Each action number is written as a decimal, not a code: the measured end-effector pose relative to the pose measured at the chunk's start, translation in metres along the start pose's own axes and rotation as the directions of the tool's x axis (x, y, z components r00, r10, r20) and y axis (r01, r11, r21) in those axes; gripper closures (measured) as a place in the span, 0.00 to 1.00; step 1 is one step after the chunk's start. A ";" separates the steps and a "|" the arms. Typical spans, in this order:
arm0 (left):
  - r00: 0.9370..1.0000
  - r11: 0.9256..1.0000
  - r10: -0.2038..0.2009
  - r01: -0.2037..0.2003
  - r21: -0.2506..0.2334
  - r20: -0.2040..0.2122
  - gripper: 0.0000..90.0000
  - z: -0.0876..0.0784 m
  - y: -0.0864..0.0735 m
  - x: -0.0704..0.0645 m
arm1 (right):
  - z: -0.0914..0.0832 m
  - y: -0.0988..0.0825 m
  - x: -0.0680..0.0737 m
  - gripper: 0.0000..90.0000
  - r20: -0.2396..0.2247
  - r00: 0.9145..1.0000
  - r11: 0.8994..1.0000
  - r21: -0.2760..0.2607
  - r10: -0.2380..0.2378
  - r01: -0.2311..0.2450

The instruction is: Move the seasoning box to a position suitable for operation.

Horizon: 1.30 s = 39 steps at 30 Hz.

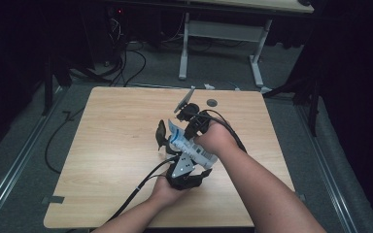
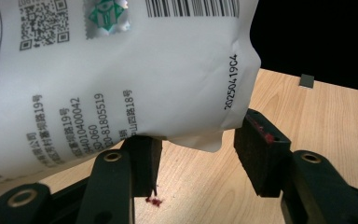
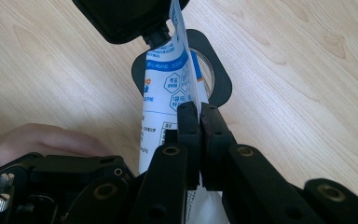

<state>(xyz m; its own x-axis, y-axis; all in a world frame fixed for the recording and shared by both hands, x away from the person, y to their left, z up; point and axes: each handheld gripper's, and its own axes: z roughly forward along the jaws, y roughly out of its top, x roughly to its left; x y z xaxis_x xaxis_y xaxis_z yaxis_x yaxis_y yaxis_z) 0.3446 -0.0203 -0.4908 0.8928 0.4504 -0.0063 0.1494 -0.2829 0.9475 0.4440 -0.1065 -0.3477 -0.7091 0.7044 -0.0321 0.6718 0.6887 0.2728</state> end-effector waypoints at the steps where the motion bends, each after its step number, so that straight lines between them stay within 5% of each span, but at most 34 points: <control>1: 1.000 1.000 0.001 -0.001 0.000 0.000 0.58 0.000 0.000 0.000 | 0.000 0.000 0.000 0.98 -0.001 1.000 1.000 -0.001 -0.004 0.004; 6: 1.000 1.000 0.001 -0.001 -0.002 -0.001 0.58 0.000 0.000 0.000 | 0.000 0.000 0.002 0.98 -0.003 1.000 1.000 0.007 0.025 -0.025; 39: 1.000 1.000 0.014 -0.014 0.016 -0.011 0.59 0.003 -0.003 0.001 | 0.009 0.000 -0.005 0.99 -0.009 1.000 1.000 0.001 0.002 -0.002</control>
<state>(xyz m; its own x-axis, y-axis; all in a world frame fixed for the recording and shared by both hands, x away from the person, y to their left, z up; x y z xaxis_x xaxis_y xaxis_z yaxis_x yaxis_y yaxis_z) 0.3464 -0.0215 -0.4951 0.8904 0.4552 0.0106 0.1434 -0.3026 0.9423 0.4491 -0.1088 -0.3561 -0.7093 0.7045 -0.0232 0.6736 0.6872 0.2721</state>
